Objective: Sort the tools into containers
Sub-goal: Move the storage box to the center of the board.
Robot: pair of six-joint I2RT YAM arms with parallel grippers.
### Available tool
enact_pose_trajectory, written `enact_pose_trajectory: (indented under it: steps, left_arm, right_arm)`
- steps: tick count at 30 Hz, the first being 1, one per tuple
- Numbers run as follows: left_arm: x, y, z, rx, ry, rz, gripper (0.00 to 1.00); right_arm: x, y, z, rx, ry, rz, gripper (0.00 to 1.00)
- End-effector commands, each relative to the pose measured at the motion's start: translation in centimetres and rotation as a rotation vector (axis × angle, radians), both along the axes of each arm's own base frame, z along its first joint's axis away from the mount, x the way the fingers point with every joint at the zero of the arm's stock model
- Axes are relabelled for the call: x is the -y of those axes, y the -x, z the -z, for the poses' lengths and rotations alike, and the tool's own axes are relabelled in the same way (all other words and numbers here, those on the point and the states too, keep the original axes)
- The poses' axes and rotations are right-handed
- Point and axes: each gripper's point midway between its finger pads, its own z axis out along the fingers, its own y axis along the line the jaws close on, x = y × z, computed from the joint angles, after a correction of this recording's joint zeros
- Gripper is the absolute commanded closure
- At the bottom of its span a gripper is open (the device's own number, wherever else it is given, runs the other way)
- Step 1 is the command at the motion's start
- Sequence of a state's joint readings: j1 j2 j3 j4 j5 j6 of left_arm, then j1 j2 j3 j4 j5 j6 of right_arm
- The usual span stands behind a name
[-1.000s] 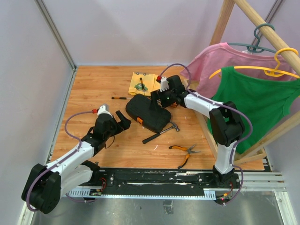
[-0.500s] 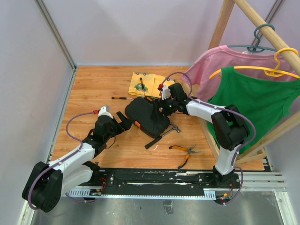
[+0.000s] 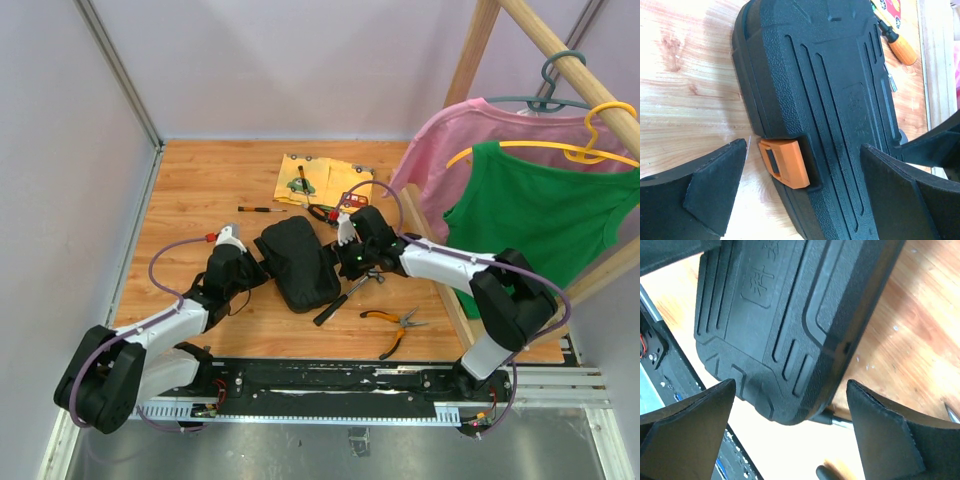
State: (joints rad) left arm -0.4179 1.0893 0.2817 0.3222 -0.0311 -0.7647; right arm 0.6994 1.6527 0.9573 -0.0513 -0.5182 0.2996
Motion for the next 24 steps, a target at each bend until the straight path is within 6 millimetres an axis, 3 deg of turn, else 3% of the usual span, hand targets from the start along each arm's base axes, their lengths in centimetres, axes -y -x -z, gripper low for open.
enact_pose_trajectory:
  steps: [1, 5, 12, 20, 24]
  left_arm:
    - [0.0, -0.3, -0.7, 0.033, 0.023, -0.002, 0.01]
    - [-0.2, 0.0, -0.7, 0.038, 0.018, -0.001, 0.01]
    - [-1.0, 0.9, -0.4, 0.040, 0.023, -0.030, 0.01]
    - [-1.8, 2.2, 0.0, 0.047, 0.025, -0.040, 0.01]
    - [-2.1, 2.6, 0.5, 0.038, 0.021, -0.047, 0.01]
  right_arm:
    - [1.6, -0.8, -0.9, 0.069, 0.051, 0.100, 0.06]
    - [2.5, -2.5, -1.8, 0.131, 0.086, 0.188, 0.04]
    - [1.4, -6.1, -2.7, 0.146, 0.076, 0.306, 0.03]
    - [-0.8, -8.1, -1.3, 0.068, 0.068, 0.301, 0.11]
    - [-1.2, -8.1, 0.0, 0.022, 0.059, 0.302, 0.22]
